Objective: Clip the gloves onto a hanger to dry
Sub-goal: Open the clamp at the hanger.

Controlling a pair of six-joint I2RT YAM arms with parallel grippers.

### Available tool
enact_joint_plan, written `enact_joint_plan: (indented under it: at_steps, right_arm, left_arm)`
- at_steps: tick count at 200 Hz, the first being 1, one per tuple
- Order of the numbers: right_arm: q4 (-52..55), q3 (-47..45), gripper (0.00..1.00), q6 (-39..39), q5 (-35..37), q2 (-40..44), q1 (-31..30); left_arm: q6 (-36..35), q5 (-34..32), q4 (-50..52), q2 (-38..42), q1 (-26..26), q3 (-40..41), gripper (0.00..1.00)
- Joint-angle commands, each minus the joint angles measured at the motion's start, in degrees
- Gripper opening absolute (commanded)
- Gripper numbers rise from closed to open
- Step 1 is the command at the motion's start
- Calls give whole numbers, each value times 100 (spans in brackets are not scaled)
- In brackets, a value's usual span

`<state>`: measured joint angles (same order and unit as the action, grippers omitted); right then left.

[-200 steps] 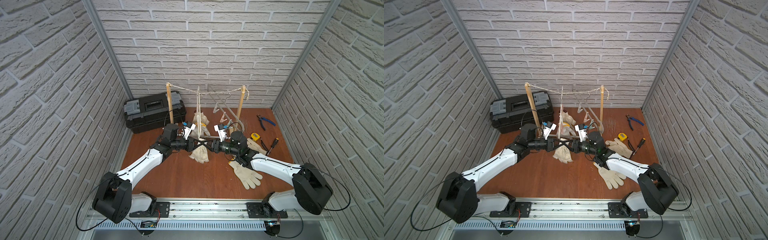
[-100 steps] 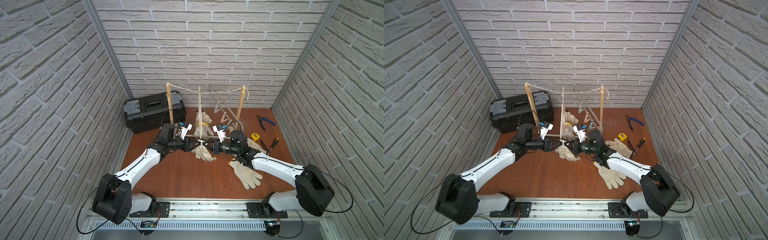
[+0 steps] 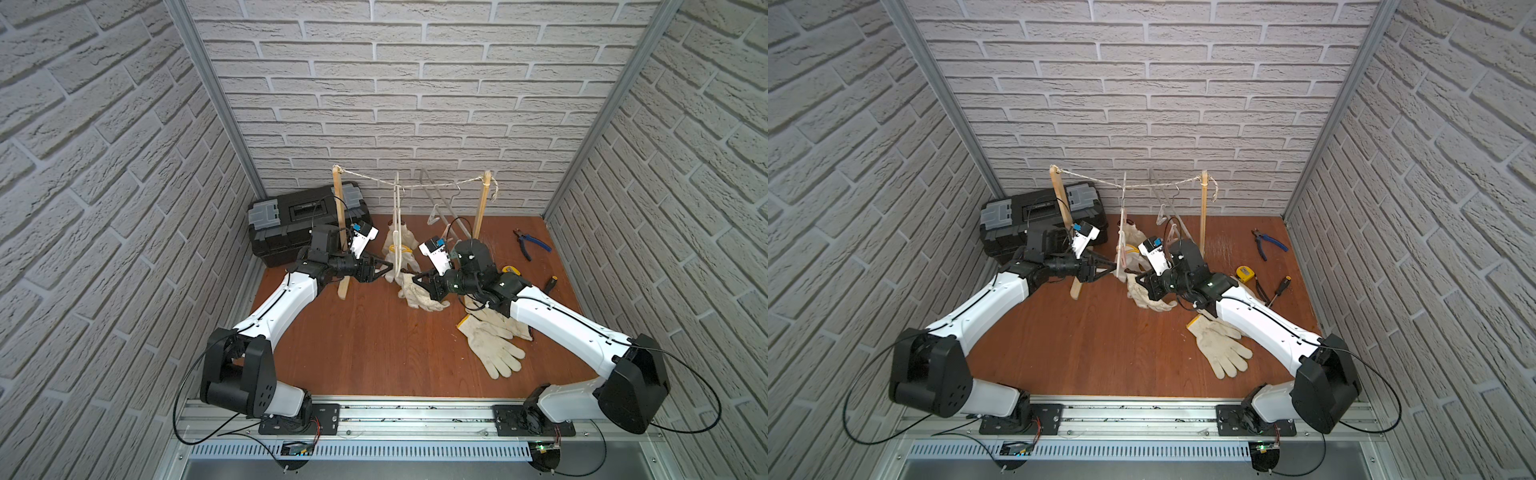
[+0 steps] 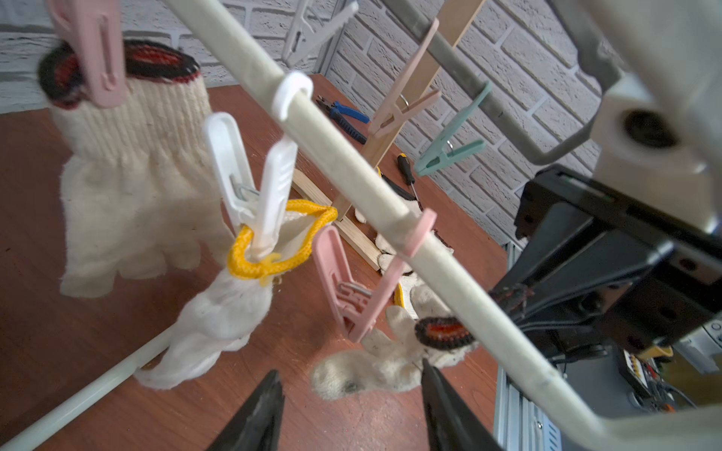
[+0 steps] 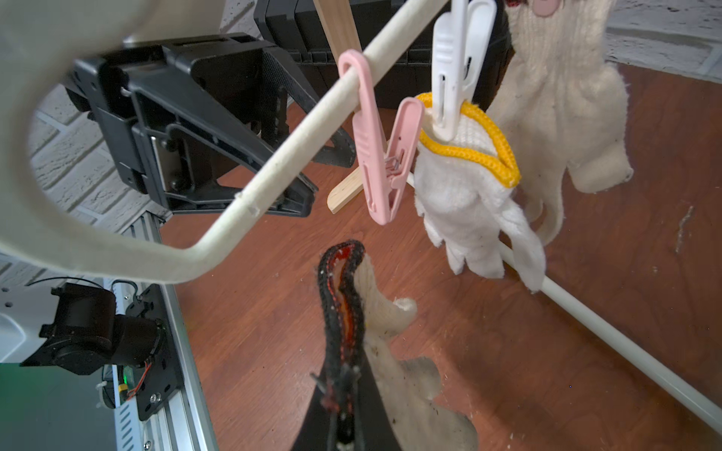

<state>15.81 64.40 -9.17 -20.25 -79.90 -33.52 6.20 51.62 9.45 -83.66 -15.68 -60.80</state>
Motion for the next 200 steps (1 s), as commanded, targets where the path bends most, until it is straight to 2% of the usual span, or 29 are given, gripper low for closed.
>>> enact_joint_plan:
  at_steps: [1, 81, 150, 200]
  right_arm:
    - [304, 210, 4, 336, 144, -95, 21]
    - [1028, 769, 5, 682, 433, -151, 22]
    - [1368, 1018, 5, 826, 597, -79, 29]
    - [1490, 1134, 5, 866, 645, -77, 29]
  left_arm:
    - [-310, 326, -219, -233, -36, -232, 58]
    - [-216, 616, -1257, -806, -307, -512, 59]
    - [355, 901, -2400, -1056, -418, -564, 57]
    - [489, 842, -2643, -1150, -427, -608, 54]
